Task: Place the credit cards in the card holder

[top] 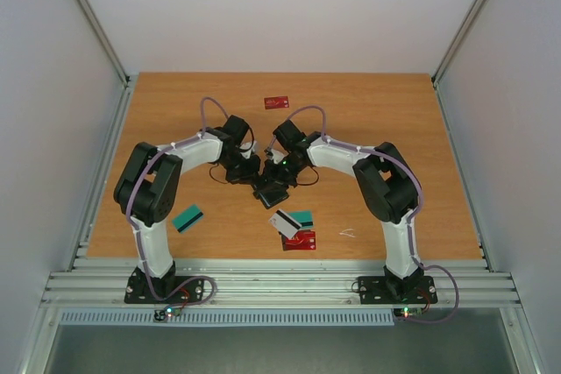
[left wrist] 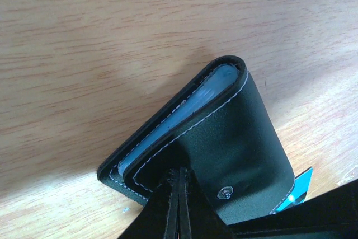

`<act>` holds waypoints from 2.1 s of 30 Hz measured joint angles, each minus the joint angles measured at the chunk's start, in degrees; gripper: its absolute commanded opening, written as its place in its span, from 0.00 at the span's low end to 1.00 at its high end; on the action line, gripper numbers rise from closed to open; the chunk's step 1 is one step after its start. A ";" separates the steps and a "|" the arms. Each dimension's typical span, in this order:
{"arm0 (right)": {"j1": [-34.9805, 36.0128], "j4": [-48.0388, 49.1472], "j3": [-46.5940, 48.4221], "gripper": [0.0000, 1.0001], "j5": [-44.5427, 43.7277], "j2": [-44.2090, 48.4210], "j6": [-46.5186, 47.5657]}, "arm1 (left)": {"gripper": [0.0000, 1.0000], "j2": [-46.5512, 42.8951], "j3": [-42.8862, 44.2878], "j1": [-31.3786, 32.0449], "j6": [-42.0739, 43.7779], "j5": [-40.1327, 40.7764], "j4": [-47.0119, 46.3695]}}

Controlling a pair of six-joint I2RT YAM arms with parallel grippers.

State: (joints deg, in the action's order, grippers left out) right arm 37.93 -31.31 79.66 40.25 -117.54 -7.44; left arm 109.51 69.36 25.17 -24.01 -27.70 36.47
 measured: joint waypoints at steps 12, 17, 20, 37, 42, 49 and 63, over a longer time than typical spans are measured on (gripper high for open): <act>0.00 -0.07 0.81 0.01 0.02 -1.01 -0.74 | 0.00 -0.11 0.00 0.04 1.22 0.52 0.20; 0.00 -2.34 2.75 0.01 -0.87 -1.01 -0.07 | 0.00 -0.63 0.07 0.28 2.91 2.49 1.31; 0.00 -4.15 4.11 0.01 -1.88 -1.01 0.70 | 0.00 -0.81 0.31 0.37 3.98 3.78 2.36; 0.00 -8.20 6.64 0.01 -3.15 -4.42 3.21 | 0.00 -1.09 1.03 0.57 6.71 6.25 5.38; 0.00 -8.20 6.88 0.01 -3.15 -4.61 3.23 | 0.00 -1.09 1.14 0.57 6.97 6.32 5.62; -0.11 -8.13 6.88 0.01 -2.93 -4.81 3.23 | 0.00 -1.09 1.27 0.57 8.09 6.36 6.29; -1.09 -8.20 6.88 0.01 -1.44 -5.75 3.23 | 0.00 -1.09 1.57 0.57 8.52 6.49 7.69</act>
State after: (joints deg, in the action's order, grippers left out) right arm 36.84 -39.51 86.54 38.81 -123.28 -4.21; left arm 108.42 70.94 25.74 -15.49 -21.21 44.16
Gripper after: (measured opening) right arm 0.051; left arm 0.008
